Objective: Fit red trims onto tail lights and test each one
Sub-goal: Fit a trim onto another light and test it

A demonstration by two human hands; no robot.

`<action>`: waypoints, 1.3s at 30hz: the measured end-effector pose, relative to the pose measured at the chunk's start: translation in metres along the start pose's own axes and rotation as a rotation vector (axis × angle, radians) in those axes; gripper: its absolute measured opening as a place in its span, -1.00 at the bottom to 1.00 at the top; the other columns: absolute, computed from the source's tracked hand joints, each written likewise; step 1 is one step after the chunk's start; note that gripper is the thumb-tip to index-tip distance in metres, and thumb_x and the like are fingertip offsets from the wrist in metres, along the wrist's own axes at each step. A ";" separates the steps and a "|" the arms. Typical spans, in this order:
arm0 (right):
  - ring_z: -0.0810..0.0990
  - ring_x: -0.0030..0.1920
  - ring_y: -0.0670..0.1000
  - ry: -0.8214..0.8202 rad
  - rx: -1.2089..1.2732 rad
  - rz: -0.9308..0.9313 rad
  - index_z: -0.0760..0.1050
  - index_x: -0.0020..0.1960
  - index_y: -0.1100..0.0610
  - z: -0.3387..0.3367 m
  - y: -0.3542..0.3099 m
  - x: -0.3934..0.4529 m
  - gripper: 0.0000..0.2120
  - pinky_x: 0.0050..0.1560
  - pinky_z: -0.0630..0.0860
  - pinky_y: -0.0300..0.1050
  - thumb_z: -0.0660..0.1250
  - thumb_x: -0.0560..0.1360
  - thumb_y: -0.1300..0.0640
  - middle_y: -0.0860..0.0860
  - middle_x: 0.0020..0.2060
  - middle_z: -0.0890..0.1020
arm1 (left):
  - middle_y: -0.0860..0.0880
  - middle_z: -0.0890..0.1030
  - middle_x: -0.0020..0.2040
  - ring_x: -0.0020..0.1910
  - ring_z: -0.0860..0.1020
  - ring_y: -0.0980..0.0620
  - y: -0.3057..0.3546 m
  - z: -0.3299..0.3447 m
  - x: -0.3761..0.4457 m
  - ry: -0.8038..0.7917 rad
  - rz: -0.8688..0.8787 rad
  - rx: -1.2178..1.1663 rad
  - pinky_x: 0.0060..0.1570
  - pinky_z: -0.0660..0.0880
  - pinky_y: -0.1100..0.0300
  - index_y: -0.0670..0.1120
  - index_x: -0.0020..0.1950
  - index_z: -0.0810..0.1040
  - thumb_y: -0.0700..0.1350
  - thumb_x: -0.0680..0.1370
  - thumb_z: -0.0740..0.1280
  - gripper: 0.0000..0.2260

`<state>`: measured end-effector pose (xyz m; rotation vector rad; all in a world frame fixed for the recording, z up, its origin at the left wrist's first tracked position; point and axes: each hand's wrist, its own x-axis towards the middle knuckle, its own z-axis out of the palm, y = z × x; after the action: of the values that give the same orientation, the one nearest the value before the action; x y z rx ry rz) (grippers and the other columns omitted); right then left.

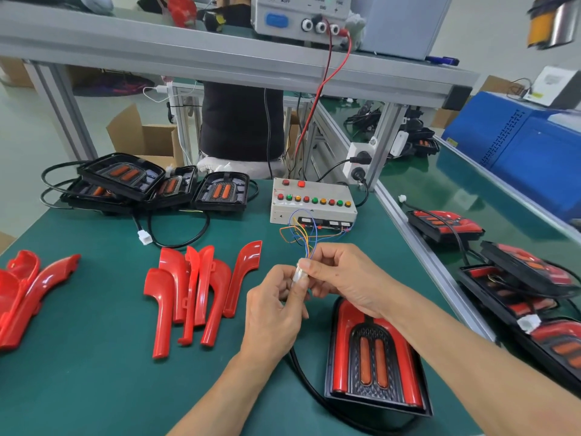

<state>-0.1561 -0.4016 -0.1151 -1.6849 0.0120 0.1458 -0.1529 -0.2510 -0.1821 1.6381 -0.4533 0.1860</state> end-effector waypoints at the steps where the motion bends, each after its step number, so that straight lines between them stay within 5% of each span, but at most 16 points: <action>1: 0.58 -0.40 -0.04 0.006 -0.017 -0.007 0.56 -0.18 0.17 0.002 0.001 0.001 -0.78 -0.28 0.58 -0.20 0.46 0.49 0.02 0.07 -0.33 0.67 | 0.07 0.67 -0.32 -0.45 0.60 0.04 0.000 -0.001 0.001 0.010 -0.012 0.014 -0.37 0.54 0.13 0.06 -0.10 0.51 0.16 0.60 0.28 -0.79; 6: 0.69 -0.34 -0.06 0.034 -0.354 0.058 0.67 -0.06 0.17 -0.004 -0.006 0.027 -0.67 -0.29 0.56 -0.23 0.30 0.65 -0.05 0.00 -0.30 0.72 | -0.07 0.60 -0.38 -0.51 0.51 0.08 0.000 0.000 0.009 0.091 -0.217 -0.012 -0.47 0.41 0.23 -0.04 -0.15 0.49 0.04 0.65 0.32 -0.78; 10: 0.67 -0.27 -0.14 0.228 -0.723 0.025 0.65 0.01 0.04 -0.035 -0.015 0.068 -0.78 -0.17 0.54 -0.14 0.24 0.68 0.04 -0.13 -0.20 0.69 | -0.10 0.57 -0.36 -0.43 0.51 -0.12 -0.003 0.003 0.011 0.129 -0.285 0.039 -0.41 0.42 0.06 -0.01 -0.12 0.48 0.05 0.63 0.32 -0.81; 13: 0.68 -0.07 0.02 0.267 -0.882 0.028 0.67 0.12 -0.01 -0.060 -0.018 0.090 -0.81 -0.14 0.48 -0.16 0.28 0.65 0.08 -0.09 -0.10 0.66 | 0.03 0.56 -0.38 -0.48 0.46 0.07 -0.004 0.003 0.012 0.165 -0.269 0.073 -0.43 0.39 0.19 0.03 -0.07 0.48 -0.03 0.62 0.35 -0.90; 17: 0.73 -0.23 -0.07 0.219 -0.768 0.176 0.65 -0.11 0.00 -0.094 -0.001 0.066 -0.79 -0.18 0.51 -0.16 0.30 0.64 0.04 -0.08 -0.18 0.73 | 0.14 0.59 -0.32 -0.41 0.48 0.16 -0.002 0.004 0.011 0.130 -0.286 0.120 -0.35 0.39 0.37 0.04 -0.05 0.50 -0.05 0.59 0.39 -0.92; 22: 0.60 -0.25 -0.25 0.784 -0.593 0.045 0.69 -0.01 0.02 -0.114 0.032 -0.030 -0.85 -0.14 0.45 -0.25 0.34 0.61 0.05 -0.20 -0.27 0.67 | 0.10 0.53 -0.03 -0.08 0.50 0.21 -0.002 0.003 0.011 0.104 -0.244 0.289 -0.09 0.35 0.45 -0.03 0.12 0.52 -0.09 0.54 0.45 -0.80; 24: 0.56 -0.43 -0.15 0.856 -0.468 0.090 0.69 -0.09 0.05 -0.103 0.035 -0.081 -0.74 -0.24 0.46 -0.12 0.30 0.61 -0.06 -0.11 -0.38 0.66 | 0.07 0.53 0.00 -0.07 0.51 0.13 -0.001 0.004 0.011 0.087 -0.258 0.319 -0.08 0.32 0.37 -0.07 0.19 0.54 -0.11 0.55 0.43 -0.76; 29: 0.57 -0.49 0.08 0.583 -0.287 0.392 0.71 -0.15 -0.20 -0.043 0.023 -0.183 -0.57 -0.40 0.43 -0.10 0.18 0.42 -0.42 0.11 -0.39 0.69 | 0.05 0.48 0.08 0.03 0.44 0.07 0.003 0.008 0.009 0.095 -0.248 0.361 0.03 0.23 0.34 -0.15 0.39 0.48 -0.14 0.58 0.40 -0.61; 32: 0.63 -0.40 -0.03 0.416 -0.285 0.495 0.69 -0.23 -0.01 -0.030 0.024 -0.194 -0.46 -0.27 0.41 -0.24 0.19 0.40 -0.42 0.03 -0.38 0.70 | -0.01 0.46 0.20 0.18 0.48 -0.03 0.008 0.008 0.007 0.140 -0.220 0.341 0.20 0.33 0.22 -0.17 0.44 0.43 -0.16 0.60 0.37 -0.59; 35: 0.71 -0.24 -0.16 0.372 -0.268 0.467 0.65 -0.07 -0.03 -0.021 0.031 -0.188 -0.84 -0.11 0.51 -0.37 0.40 0.53 -0.10 -0.12 -0.31 0.73 | -0.09 0.49 0.29 0.31 0.45 -0.08 0.015 0.006 0.003 0.275 -0.102 0.304 0.34 0.39 -0.12 -0.18 0.39 0.47 -0.24 0.58 0.37 -0.63; 37: 0.76 -0.06 -0.01 0.351 -0.177 0.440 0.65 0.06 0.11 -0.020 0.044 -0.187 -0.86 0.19 0.57 -0.16 0.48 0.52 0.14 0.02 -0.17 0.77 | -0.07 0.50 0.28 0.30 0.43 -0.01 0.020 0.001 0.005 0.373 -0.036 0.274 0.33 0.40 -0.14 -0.17 0.35 0.49 -0.29 0.57 0.36 -0.65; 39: 0.76 -0.09 0.00 0.350 -0.075 0.420 0.67 0.03 0.22 -0.020 0.054 -0.185 -0.89 0.09 0.59 -0.20 0.48 0.50 0.26 0.10 -0.16 0.77 | 0.03 0.51 0.22 0.27 0.45 -0.01 0.026 -0.007 0.020 0.430 -0.003 0.251 0.27 0.45 -0.13 -0.11 0.31 0.51 -0.28 0.58 0.34 -0.70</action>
<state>-0.3428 -0.4426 -0.1467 -1.7456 0.6312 0.1652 -0.1443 -0.2496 -0.1495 1.7814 -0.0999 0.5996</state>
